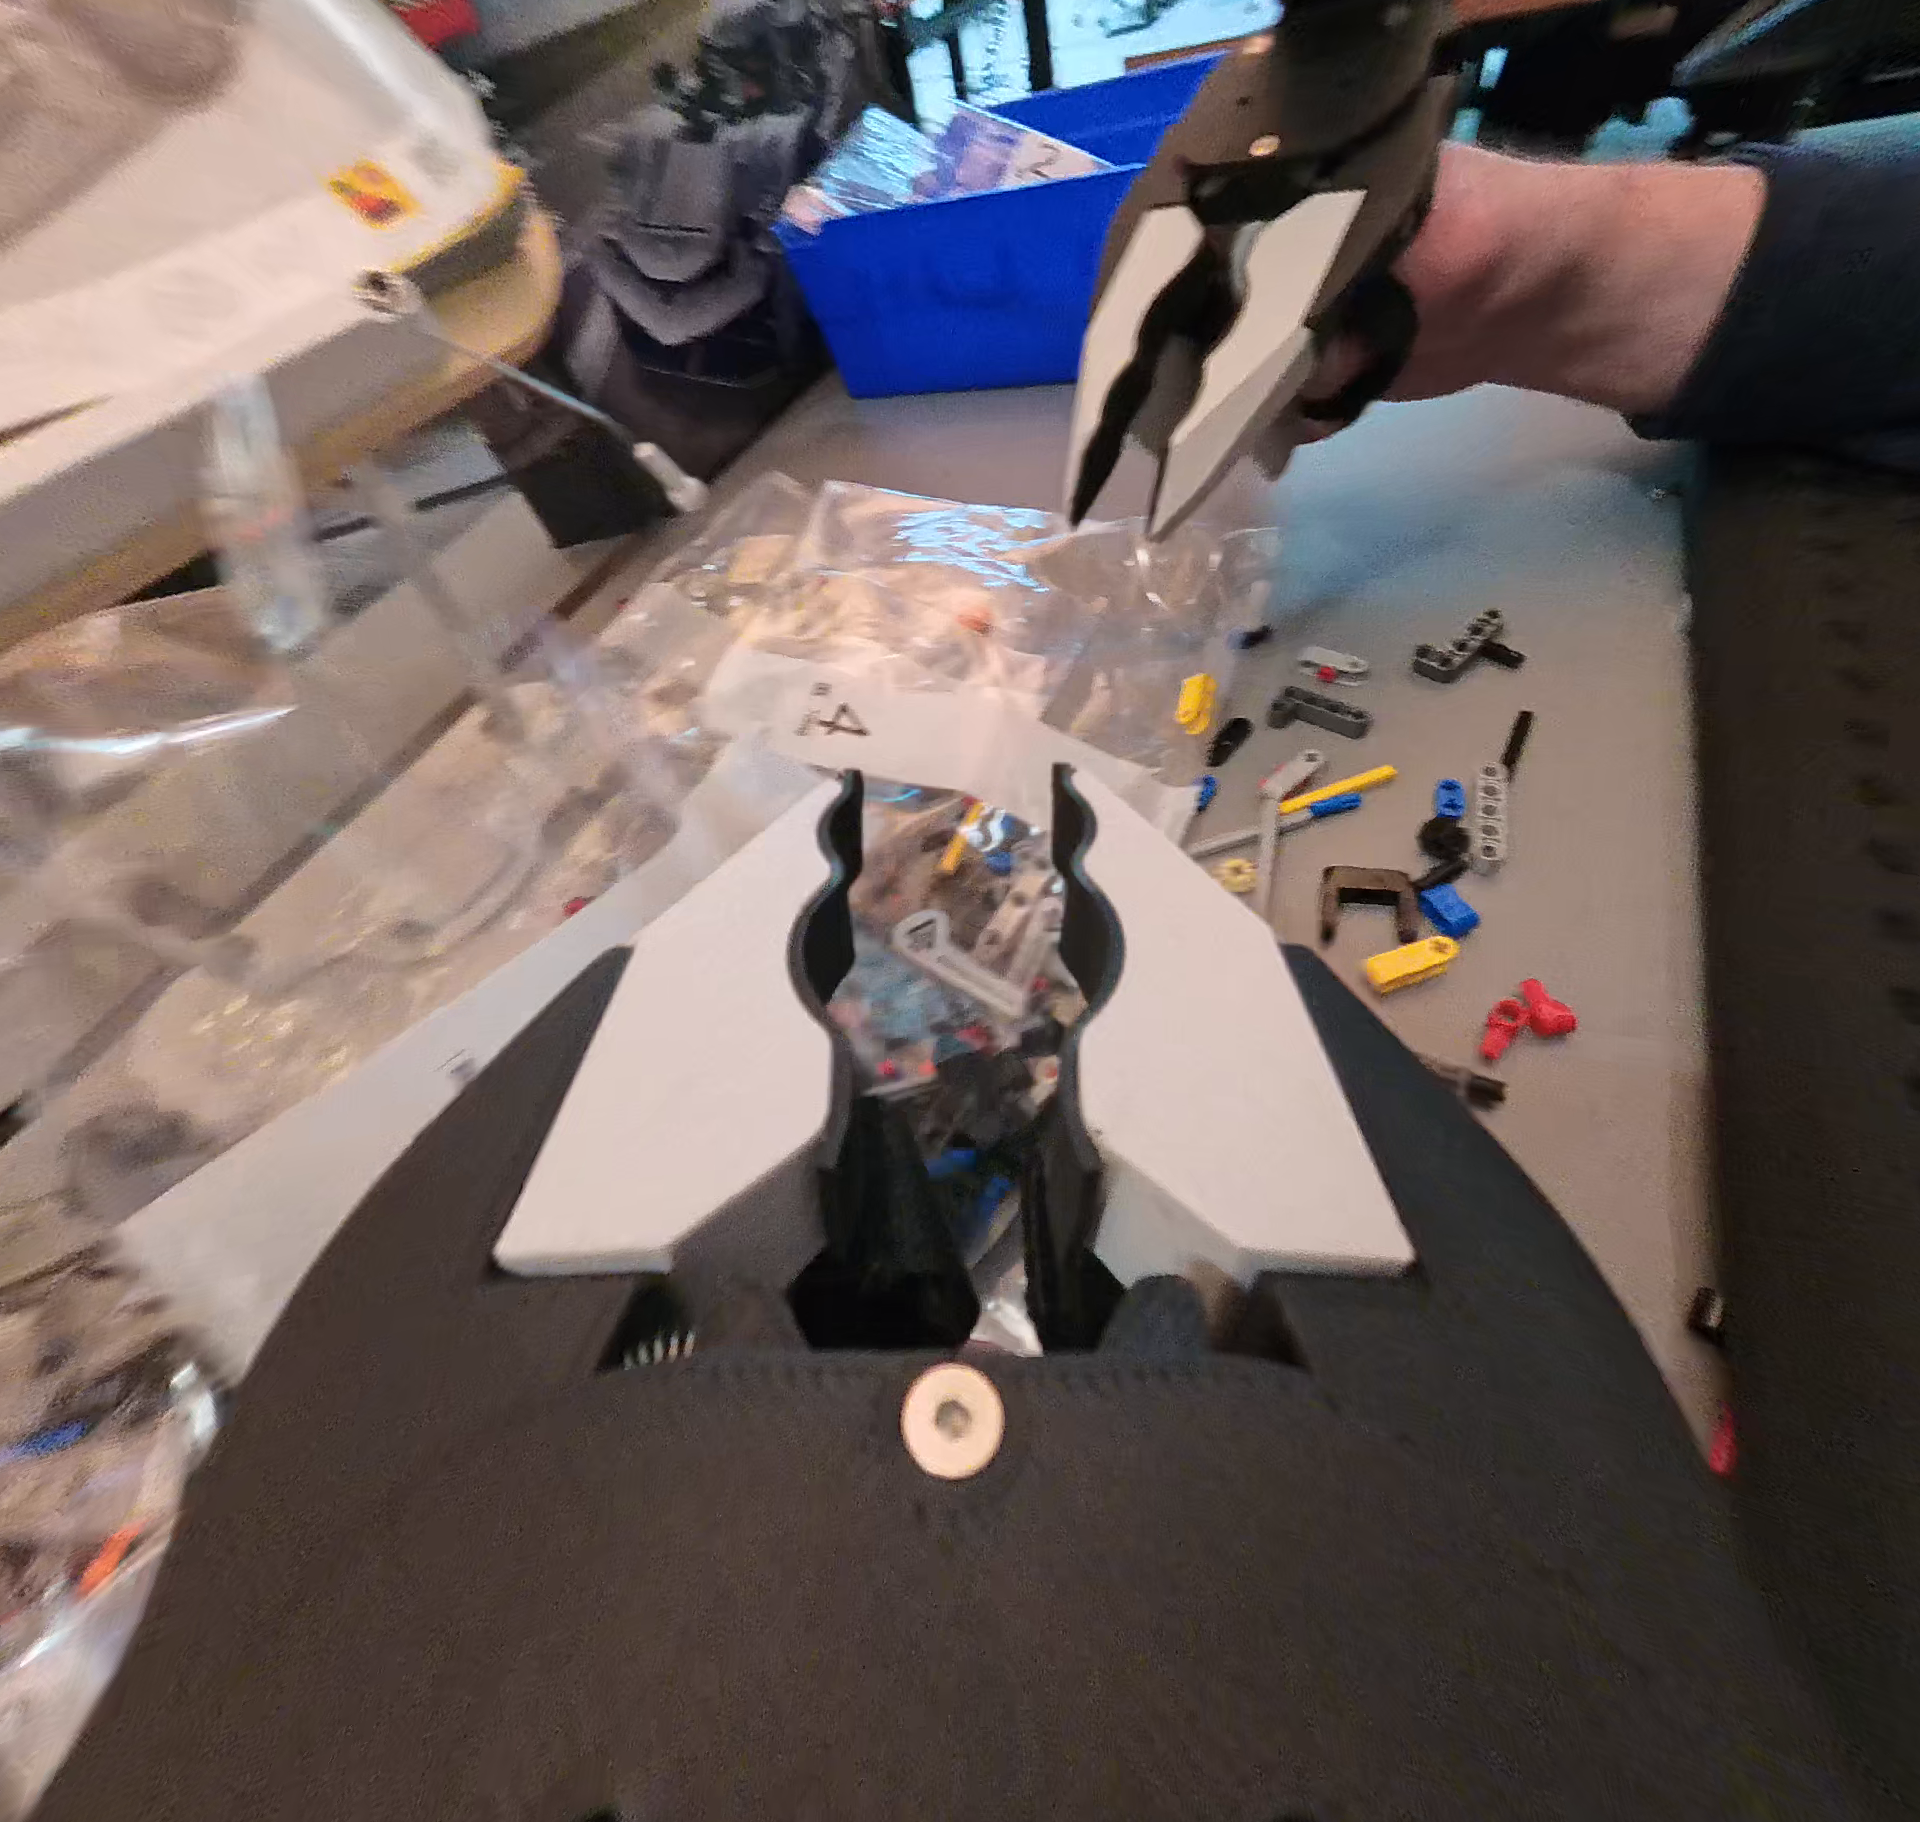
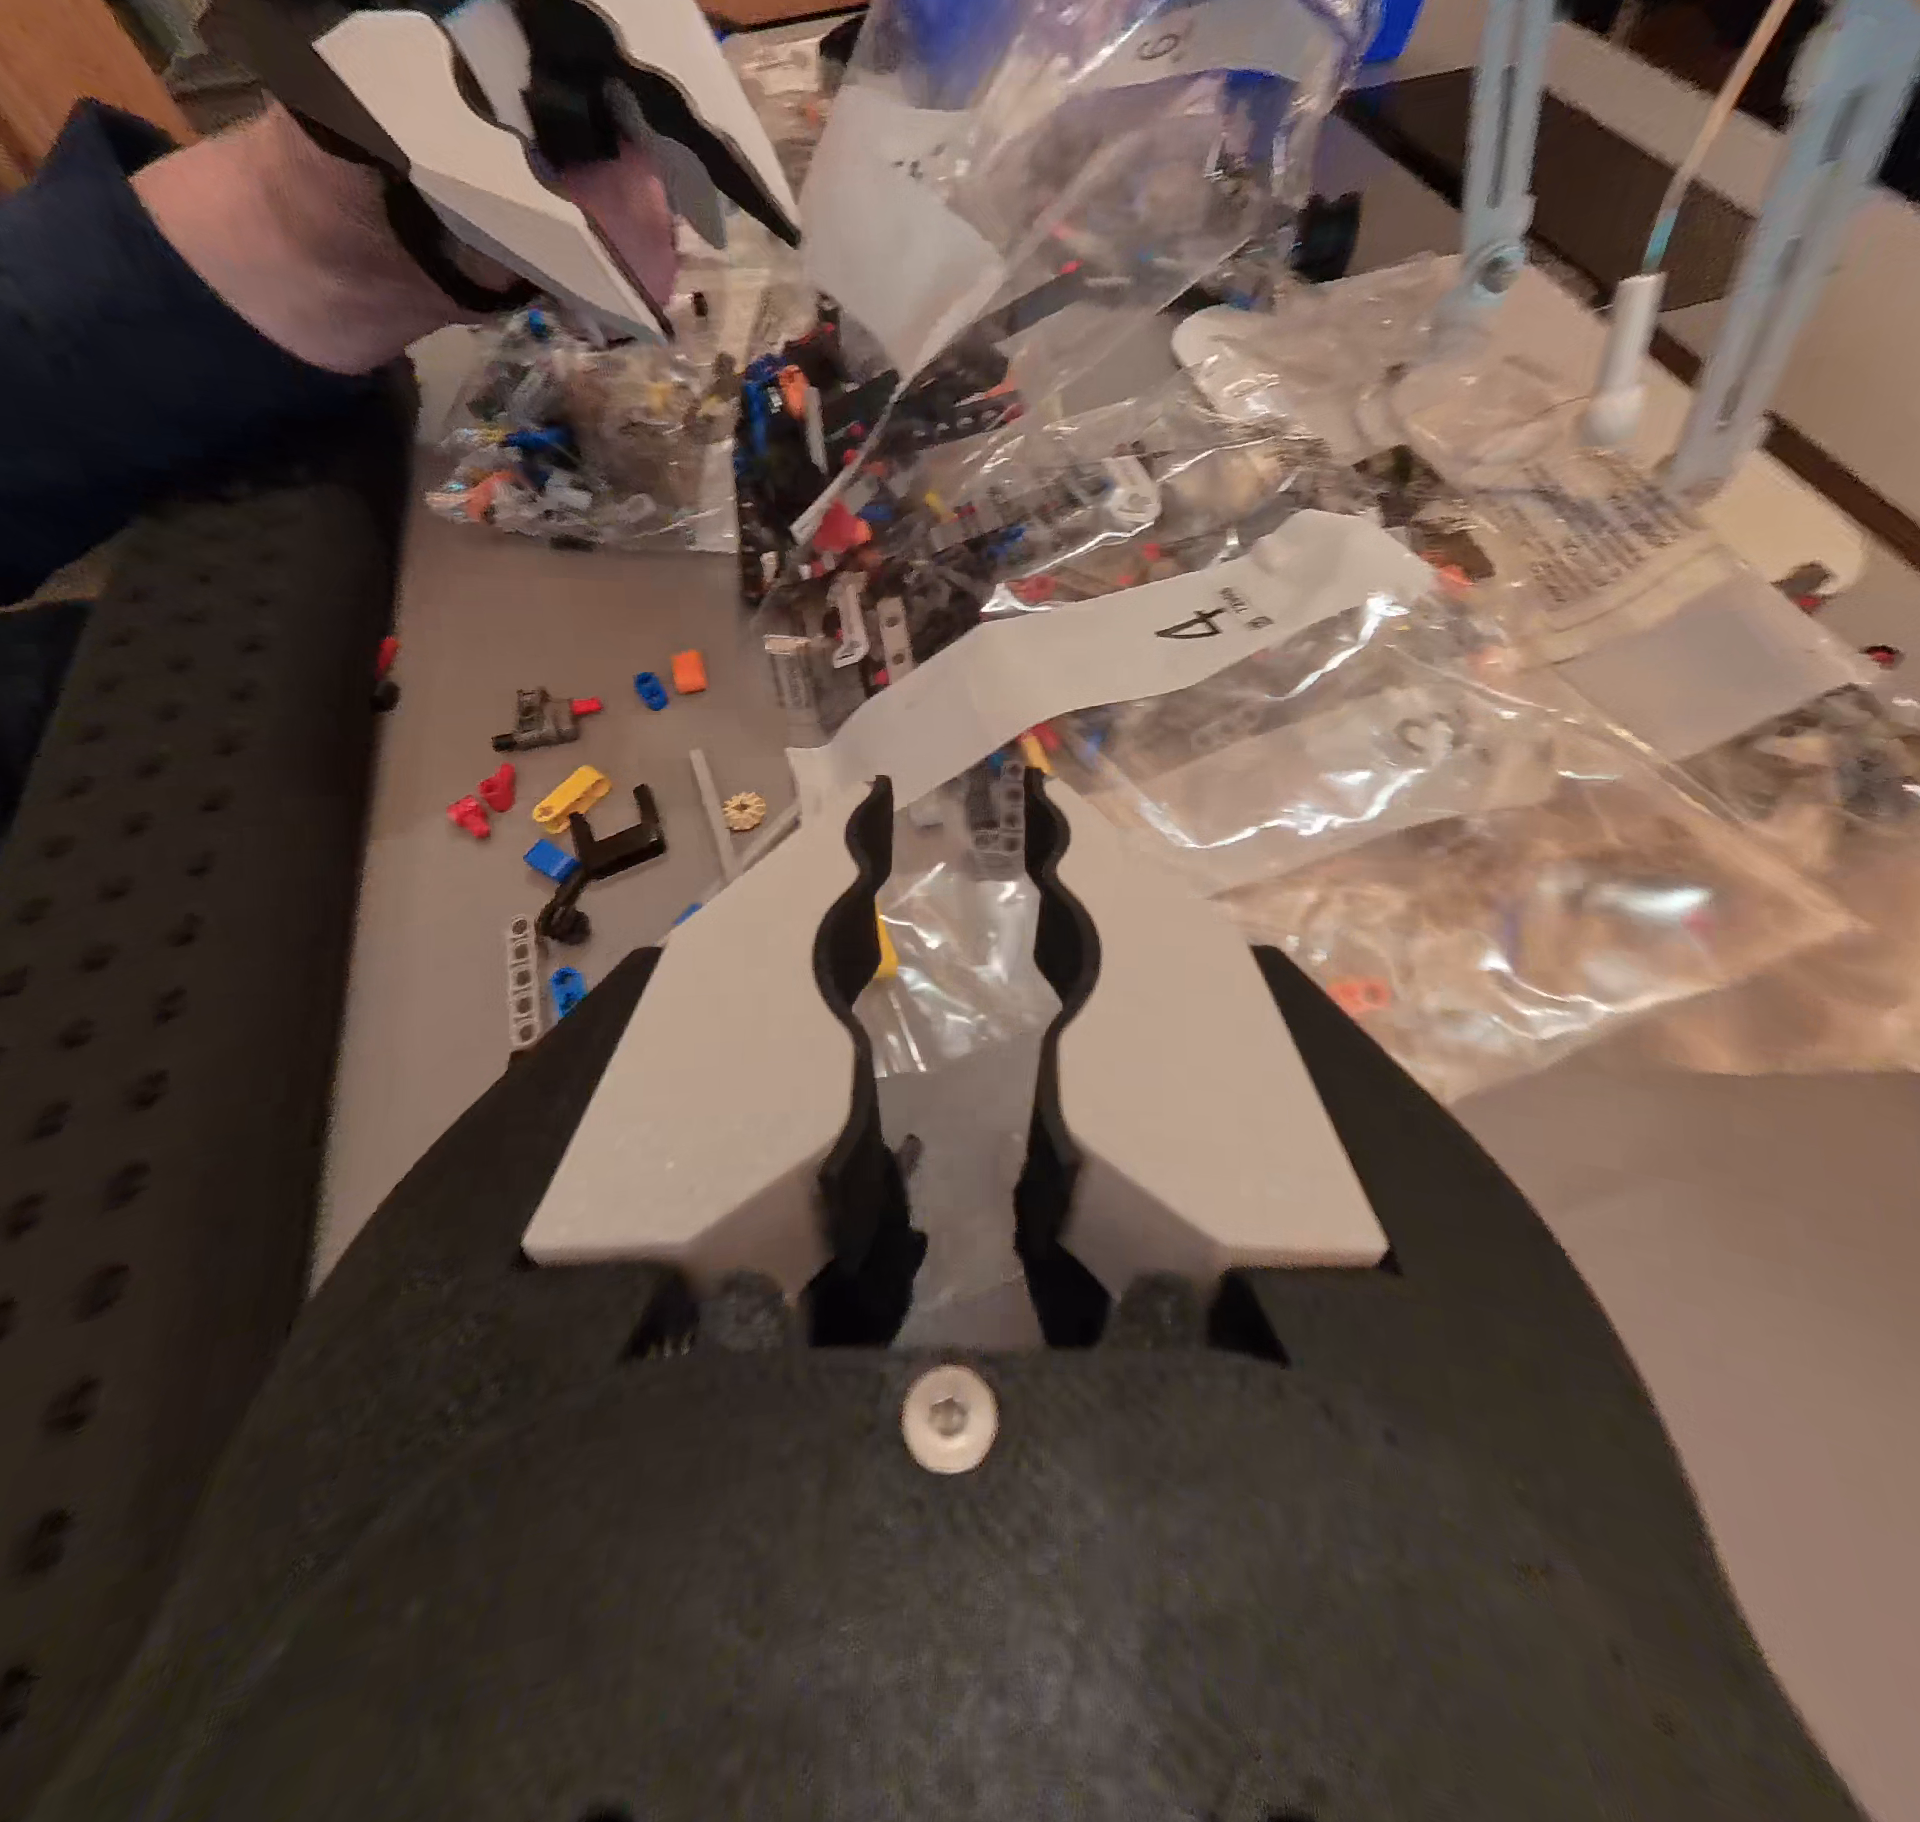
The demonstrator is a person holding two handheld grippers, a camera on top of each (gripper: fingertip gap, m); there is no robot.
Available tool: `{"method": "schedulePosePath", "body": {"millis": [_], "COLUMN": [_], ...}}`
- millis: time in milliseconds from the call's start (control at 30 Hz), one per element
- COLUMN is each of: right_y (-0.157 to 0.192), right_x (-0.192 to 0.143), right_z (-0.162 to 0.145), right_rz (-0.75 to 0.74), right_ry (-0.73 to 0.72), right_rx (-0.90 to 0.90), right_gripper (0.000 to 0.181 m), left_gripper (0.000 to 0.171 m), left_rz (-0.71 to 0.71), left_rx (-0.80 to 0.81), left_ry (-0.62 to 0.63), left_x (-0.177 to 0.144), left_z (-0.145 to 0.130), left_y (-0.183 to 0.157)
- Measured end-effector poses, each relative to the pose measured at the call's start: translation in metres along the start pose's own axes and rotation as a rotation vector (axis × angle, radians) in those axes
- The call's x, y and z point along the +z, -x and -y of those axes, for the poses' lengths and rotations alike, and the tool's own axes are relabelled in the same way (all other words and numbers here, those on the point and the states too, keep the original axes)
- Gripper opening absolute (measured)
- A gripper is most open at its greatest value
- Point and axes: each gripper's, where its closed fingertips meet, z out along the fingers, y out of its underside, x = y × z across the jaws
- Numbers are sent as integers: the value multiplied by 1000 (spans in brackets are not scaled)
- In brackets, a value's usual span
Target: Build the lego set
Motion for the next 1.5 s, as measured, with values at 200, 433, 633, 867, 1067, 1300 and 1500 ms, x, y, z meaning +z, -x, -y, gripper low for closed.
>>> {"method": "schedulePosePath", "body": {"millis": [200, 433, 633, 867, 1067, 1300, 1500], "right_y": [-19, -41, -55, -62, -57, -50, -43], "right_x": [-13, -25, -34, -47, -58, -54, -55], "right_z": [2, -2, -5, -15, -15, -18, -9], "right_rz": [-79, -210, -306, -391, -408, -408, -419], "right_ry": [-43, -40, -39, -21, -54, -11, -26], "right_rx": [27, 17, 7, 23, 53, 34, -8], "right_gripper": [18, 15, 17, 19, 19, 20, 28], "left_gripper": [34, 33, 54, 53, 50, 50, 60], "left_rz": [182, 306, 362, 342, 346, 396, 465], "left_rx": [-27, 11, -66, -53, 61, 146, 111], "left_ry": [-6, 65, 52, 55, 147, 255, 218], "left_x": [-32, -57, -69, -62, -49, -44, -53], "left_z": [-14, -39, -50, -51, -58, -72, -68], "left_y": [25, 22, 27, 25, 15, 19, 30]}}
